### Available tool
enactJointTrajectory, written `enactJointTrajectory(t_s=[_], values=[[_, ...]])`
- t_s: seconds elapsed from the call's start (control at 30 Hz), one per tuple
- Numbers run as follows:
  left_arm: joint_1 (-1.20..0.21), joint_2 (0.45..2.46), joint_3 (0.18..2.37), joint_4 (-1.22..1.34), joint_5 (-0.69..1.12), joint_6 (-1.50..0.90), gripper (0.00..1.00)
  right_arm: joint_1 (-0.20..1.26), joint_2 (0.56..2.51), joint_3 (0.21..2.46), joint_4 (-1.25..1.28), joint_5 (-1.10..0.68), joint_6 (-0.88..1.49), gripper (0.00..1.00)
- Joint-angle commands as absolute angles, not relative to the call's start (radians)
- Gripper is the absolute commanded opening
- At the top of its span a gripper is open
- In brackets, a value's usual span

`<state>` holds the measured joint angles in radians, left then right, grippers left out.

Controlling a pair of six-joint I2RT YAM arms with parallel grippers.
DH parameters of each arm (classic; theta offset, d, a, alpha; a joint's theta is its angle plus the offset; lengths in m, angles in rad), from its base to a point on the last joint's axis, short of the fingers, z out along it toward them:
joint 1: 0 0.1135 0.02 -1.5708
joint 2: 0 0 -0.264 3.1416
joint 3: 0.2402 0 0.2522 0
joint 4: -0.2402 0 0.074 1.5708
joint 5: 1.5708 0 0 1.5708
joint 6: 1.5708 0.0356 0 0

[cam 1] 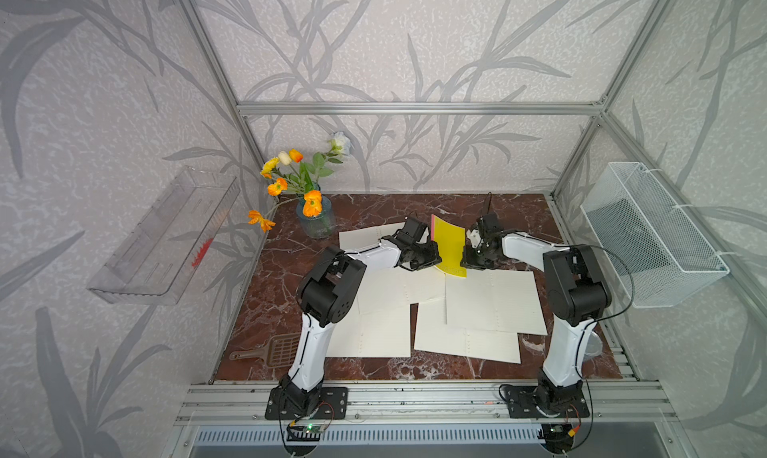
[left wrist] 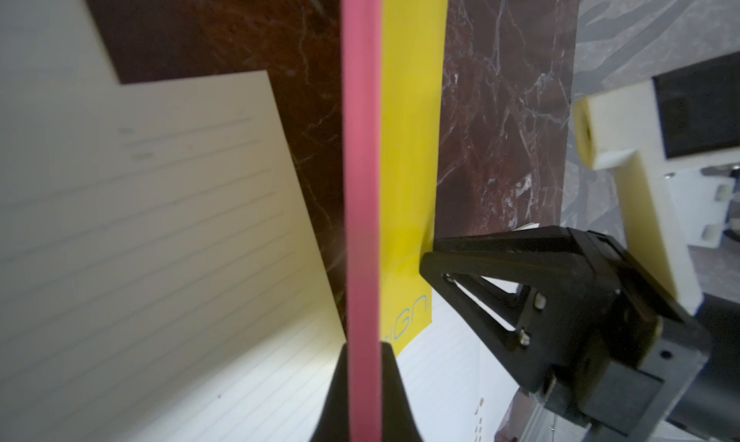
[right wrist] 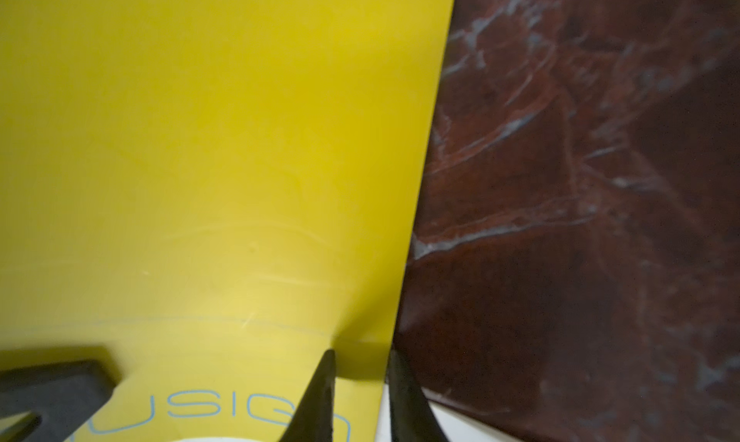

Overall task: Close the notebook
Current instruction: Pick up the notebook from the center of the board.

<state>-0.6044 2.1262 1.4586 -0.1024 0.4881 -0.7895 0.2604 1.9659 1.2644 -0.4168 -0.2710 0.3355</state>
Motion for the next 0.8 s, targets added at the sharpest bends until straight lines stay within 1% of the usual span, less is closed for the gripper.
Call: enactJointTrajectory(t_s=[0.0, 0.2, 0.37, 0.5, 0.77], values=[[-0.614, 2.085, 1.477, -0.112, 0.508, -0.772, 0.0, 0.267, 1.91, 1.257, -0.457, -0.26, 0.342, 0.26], [-0.617, 2.096, 1.527, -0.119, 0.529, -0.779, 0.0, 0.245, 1.805, 1.273, -0.495, -0.228, 0.352, 0.29], [-0.617, 2.119, 1.612, -0.135, 0.536, -0.783, 0.0, 0.222, 1.716, 1.304, -0.561, -0.179, 0.347, 0.31], [-0.618, 2.179, 1.697, -0.133, 0.566, -0.789, 0.0, 0.201, 1.657, 1.308, -0.592, -0.161, 0.348, 0.32], [-0.629, 2.302, 1.841, -0.014, 0.598, -0.898, 0.0, 0.129, 1.571, 1.272, -0.627, -0.163, 0.34, 0.33]])
